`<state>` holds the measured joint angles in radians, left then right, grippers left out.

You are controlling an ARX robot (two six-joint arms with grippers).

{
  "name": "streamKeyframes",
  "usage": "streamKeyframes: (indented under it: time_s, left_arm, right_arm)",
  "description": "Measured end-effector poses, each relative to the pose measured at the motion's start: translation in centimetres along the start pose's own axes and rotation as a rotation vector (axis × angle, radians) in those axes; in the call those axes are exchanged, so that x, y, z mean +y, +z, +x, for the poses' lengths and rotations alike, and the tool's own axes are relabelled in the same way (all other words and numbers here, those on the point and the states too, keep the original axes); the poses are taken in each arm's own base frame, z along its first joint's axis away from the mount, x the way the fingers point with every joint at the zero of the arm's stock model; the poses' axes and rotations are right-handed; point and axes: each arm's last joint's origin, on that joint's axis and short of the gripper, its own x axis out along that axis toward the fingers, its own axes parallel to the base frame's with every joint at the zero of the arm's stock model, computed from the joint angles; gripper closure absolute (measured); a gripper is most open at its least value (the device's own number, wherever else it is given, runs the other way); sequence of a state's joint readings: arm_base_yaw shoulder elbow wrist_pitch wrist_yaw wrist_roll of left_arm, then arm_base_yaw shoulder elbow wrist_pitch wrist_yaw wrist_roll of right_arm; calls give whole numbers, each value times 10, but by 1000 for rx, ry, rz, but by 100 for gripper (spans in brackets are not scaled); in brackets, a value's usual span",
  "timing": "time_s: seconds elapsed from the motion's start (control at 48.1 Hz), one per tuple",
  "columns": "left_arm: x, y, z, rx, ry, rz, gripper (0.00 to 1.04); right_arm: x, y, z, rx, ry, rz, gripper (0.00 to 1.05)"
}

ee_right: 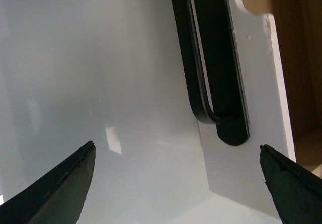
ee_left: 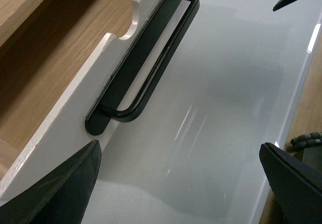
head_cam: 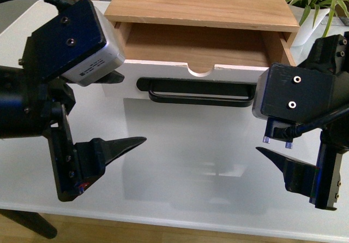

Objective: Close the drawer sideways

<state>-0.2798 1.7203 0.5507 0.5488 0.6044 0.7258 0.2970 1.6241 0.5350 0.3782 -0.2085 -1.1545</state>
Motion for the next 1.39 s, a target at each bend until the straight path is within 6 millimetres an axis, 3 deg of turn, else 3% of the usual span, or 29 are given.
streamKeyframes:
  time_s: [0.665, 1.392]
  left_arm:
    - [9, 2, 45, -22, -118, 48, 9]
    - [10, 1, 63, -9, -201, 75, 9]
  right_arm:
    - [-3, 12, 37, -53, 88, -92, 9]
    - [-3, 13, 58, -50, 123, -101, 9]
